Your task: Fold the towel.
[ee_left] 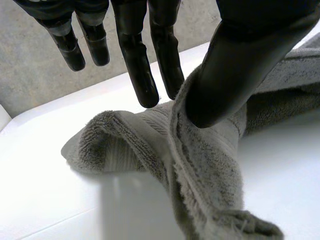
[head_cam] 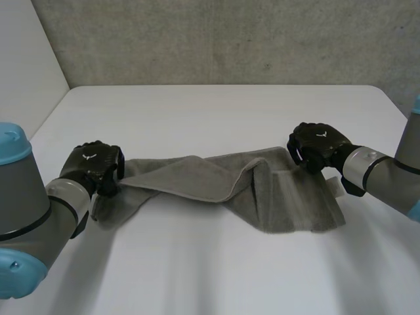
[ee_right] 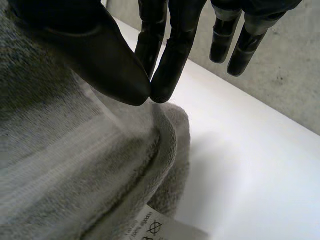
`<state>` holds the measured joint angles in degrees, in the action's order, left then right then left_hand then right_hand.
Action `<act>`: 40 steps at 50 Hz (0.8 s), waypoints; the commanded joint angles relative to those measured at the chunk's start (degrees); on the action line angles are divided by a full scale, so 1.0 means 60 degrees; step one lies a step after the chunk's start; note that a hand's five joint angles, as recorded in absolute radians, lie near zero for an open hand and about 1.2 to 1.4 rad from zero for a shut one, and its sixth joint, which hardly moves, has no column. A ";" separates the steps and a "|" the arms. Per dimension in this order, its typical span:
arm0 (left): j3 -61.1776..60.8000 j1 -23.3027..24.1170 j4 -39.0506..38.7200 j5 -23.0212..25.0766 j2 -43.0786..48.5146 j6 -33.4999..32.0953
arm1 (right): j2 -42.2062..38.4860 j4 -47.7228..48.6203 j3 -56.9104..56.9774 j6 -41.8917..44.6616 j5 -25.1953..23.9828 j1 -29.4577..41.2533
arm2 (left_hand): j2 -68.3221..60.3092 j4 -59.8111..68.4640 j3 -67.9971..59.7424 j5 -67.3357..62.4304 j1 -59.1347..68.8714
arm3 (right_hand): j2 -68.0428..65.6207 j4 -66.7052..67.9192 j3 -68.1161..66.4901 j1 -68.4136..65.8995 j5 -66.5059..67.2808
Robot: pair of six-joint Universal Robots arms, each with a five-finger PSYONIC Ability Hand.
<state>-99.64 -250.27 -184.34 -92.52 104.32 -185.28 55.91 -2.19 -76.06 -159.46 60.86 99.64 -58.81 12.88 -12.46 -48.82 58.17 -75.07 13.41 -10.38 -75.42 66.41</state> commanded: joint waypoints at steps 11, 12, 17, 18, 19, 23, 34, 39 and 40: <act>-0.0268 0.0124 0.0049 0.0083 -0.0130 -0.0263 | -0.0090 0.0013 -0.0478 0.0356 -0.0125 -0.0551 | 0.0108 -0.0480 0.0409 0.0110 -0.0001 | 0.9570 -0.0569 0.0063 0.9628 -0.9794; -0.0268 0.0124 0.0049 0.0083 -0.0130 -0.0263 | -0.0090 0.0028 -0.0463 0.0327 -0.0110 -0.0595 | 0.0109 -0.0480 0.0409 0.0111 -0.0002 | 0.9542 -0.0569 0.0063 0.9601 -0.9766; -0.0253 0.0110 0.0034 0.0083 -0.0116 -0.0277 | -0.0264 0.0086 -0.0332 0.0239 -0.0095 -0.0581 | 0.0333 -0.0480 0.0409 0.0335 -0.0226 | 0.9401 -0.0569 0.0063 0.9460 -0.9625; -0.0253 0.0110 0.0034 0.0083 -0.0116 -0.0277 | -0.0265 0.0086 -0.0331 0.0239 -0.0095 -0.0581 | 0.0334 -0.0480 0.0409 0.0335 -0.0226 | 0.9401 -0.0569 0.0063 0.9460 -0.9625; -0.0253 0.0110 0.0034 0.0083 -0.0116 -0.0277 | -0.0410 0.0101 -0.0259 0.0224 -0.0081 -0.0537 | 0.0361 -0.0480 0.0409 0.0363 -0.0254 | 0.9401 -0.0569 0.0063 0.9460 -0.9625; -0.0238 0.0124 0.0034 0.0083 -0.0116 -0.0277 | -0.0864 0.0101 0.0034 0.0224 -0.0037 -0.0449 | 0.0362 -0.0480 0.0409 0.0363 -0.0254 | 0.9206 -0.0569 0.0063 0.9265 -0.9430; -0.0268 0.0139 0.0034 0.0083 -0.0101 -0.0277 | -0.1598 0.0101 0.0503 0.0297 0.0358 -0.0244 | 0.0978 -0.0480 0.0409 0.0980 -0.0871 | 0.7944 -0.0569 0.0063 0.8003 -0.8168; -0.0268 0.0154 0.0034 0.0083 -0.0042 -0.0292 | -0.1759 0.0101 0.0665 0.0312 0.0432 -0.0244 | 0.1062 -0.0480 0.0409 0.1064 -0.0955 | 0.7524 -0.0569 0.0063 0.7583 -0.7748; -0.0268 0.0154 0.0034 0.0083 -0.0042 -0.0292 | -0.1760 0.0101 0.0665 0.0312 0.0432 -0.0244 | 0.1062 -0.0480 0.0409 0.1064 -0.0955 | 0.7523 -0.0569 0.0063 0.7582 -0.7747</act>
<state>-101.22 -249.42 -184.13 -92.05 103.81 -186.95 46.26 -1.58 -72.90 -157.67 62.89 98.21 -53.11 12.88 -12.46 -43.12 53.14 -27.31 13.41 -10.38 -27.56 18.21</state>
